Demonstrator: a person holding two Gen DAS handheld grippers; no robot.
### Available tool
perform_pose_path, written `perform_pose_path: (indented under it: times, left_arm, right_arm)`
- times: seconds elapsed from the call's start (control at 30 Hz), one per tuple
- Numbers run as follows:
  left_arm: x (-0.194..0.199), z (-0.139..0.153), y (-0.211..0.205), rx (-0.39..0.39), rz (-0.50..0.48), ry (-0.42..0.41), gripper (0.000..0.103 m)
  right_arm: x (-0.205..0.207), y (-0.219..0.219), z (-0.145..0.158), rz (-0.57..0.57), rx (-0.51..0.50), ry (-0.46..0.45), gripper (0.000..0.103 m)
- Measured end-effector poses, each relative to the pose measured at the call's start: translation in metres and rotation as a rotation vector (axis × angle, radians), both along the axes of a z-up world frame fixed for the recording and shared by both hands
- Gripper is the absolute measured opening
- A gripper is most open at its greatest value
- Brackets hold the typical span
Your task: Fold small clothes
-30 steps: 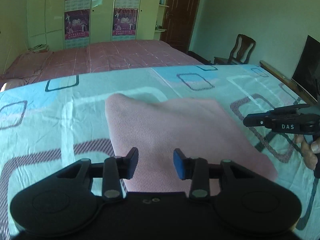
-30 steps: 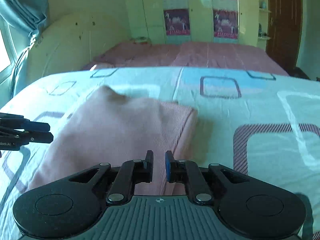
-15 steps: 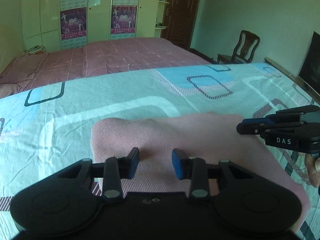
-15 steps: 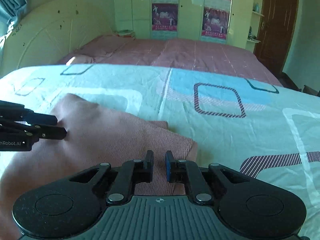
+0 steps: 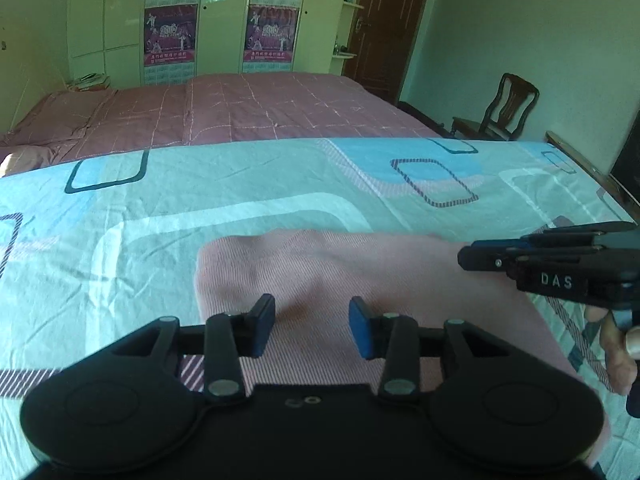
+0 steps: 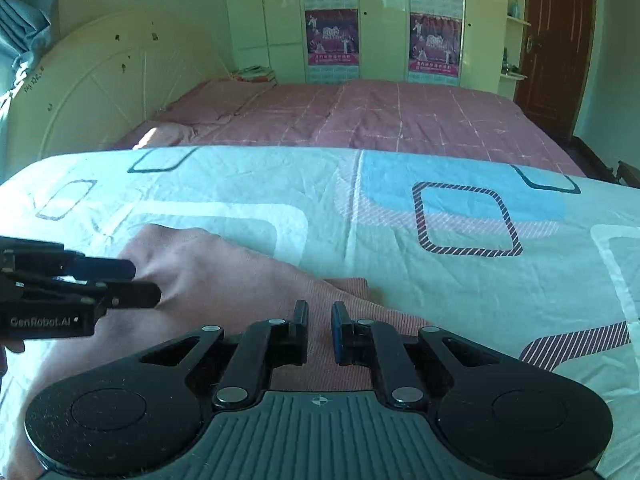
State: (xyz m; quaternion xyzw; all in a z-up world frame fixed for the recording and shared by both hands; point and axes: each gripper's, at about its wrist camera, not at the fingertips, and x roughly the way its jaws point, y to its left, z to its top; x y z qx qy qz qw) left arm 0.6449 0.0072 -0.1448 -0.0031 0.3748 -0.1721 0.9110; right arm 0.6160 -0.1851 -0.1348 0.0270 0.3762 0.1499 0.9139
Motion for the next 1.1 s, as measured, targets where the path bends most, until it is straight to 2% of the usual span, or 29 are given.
perform_pose_path:
  times: [0.03, 0.1, 0.13, 0.2, 0.27, 0.33, 0.4, 0.43, 0.47, 0.53, 0.57, 0.6, 0.63, 0.67, 0.73, 0.87, 0.93, 0.97, 1.1]
  left_arm:
    - [-0.015, 0.002, 0.006, -0.004, 0.021, -0.013, 0.044]
    - [-0.040, 0.002, 0.020, -0.034, 0.076, -0.004, 0.049]
    - [-0.053, 0.002, 0.028, -0.054, 0.104, 0.003, 0.060]
    - [-0.078, -0.001, 0.038, -0.065, 0.149, 0.016, 0.076]
    - [-0.097, -0.007, 0.042, -0.038, 0.151, 0.043, 0.074]
    - [-0.113, -0.014, 0.049, -0.047, 0.163, 0.083, 0.070]
    - [-0.121, -0.020, 0.052, -0.031, 0.159, 0.109, 0.072]
    - [-0.123, -0.022, 0.052, -0.028, 0.162, 0.117, 0.073]
    - [-0.122, -0.020, 0.054, -0.040, 0.171, 0.131, 0.073]
    - [-0.120, -0.008, 0.053, -0.028, 0.166, 0.103, 0.071]
    - [-0.119, -0.002, 0.052, -0.024, 0.158, 0.074, 0.075]
    - [-0.116, 0.003, 0.049, -0.029, 0.149, 0.047, 0.087]
    - [-0.111, 0.004, 0.047, -0.034, 0.140, 0.034, 0.092]
    - [-0.104, 0.004, 0.046, -0.041, 0.132, 0.037, 0.090]
    - [-0.087, -0.004, 0.048, -0.091, 0.120, 0.099, 0.074]
    - [-0.063, -0.023, 0.059, -0.250, 0.148, 0.208, 0.069]
    - [-0.055, -0.032, 0.063, -0.306, 0.150, 0.248, 0.068]
    - [-0.053, -0.036, 0.064, -0.314, 0.150, 0.259, 0.068]
    - [-0.048, -0.039, 0.061, -0.314, 0.134, 0.264, 0.060]
  right_arm:
    - [-0.008, -0.003, 0.004, -0.001, 0.022, -0.005, 0.017]
    - [-0.032, -0.010, 0.010, 0.012, 0.049, -0.031, 0.065]
    - [-0.046, -0.011, 0.012, 0.037, 0.054, -0.047, 0.067]
    - [-0.069, -0.017, 0.011, 0.060, 0.049, -0.038, 0.066]
    - [-0.093, -0.023, 0.008, 0.075, 0.048, -0.024, 0.066]
    - [-0.113, -0.029, 0.002, 0.075, 0.049, -0.016, 0.057]
    - [-0.124, -0.035, -0.012, 0.091, 0.071, 0.062, 0.044]
    - [-0.126, -0.033, -0.023, 0.090, 0.010, 0.087, 0.043]
    - [-0.129, -0.034, -0.027, 0.086, -0.029, 0.092, 0.044]
    - [-0.128, -0.053, -0.020, 0.041, 0.095, 0.113, 0.044]
    - [-0.129, -0.063, -0.013, 0.010, 0.145, 0.091, 0.044]
    - [-0.127, -0.072, -0.010, -0.014, 0.176, 0.076, 0.055]
    - [-0.122, -0.083, -0.008, -0.030, 0.216, 0.077, 0.062]
    - [-0.116, -0.093, -0.011, -0.037, 0.263, 0.100, 0.065]
    - [-0.101, -0.112, -0.020, -0.048, 0.384, 0.141, 0.065]
    - [-0.069, -0.138, -0.041, -0.013, 0.590, 0.248, 0.065]
    - [-0.058, -0.141, -0.050, 0.003, 0.628, 0.291, 0.065]
    - [-0.052, -0.141, -0.056, 0.012, 0.642, 0.325, 0.065]
    - [-0.043, -0.135, -0.059, 0.049, 0.657, 0.333, 0.064]
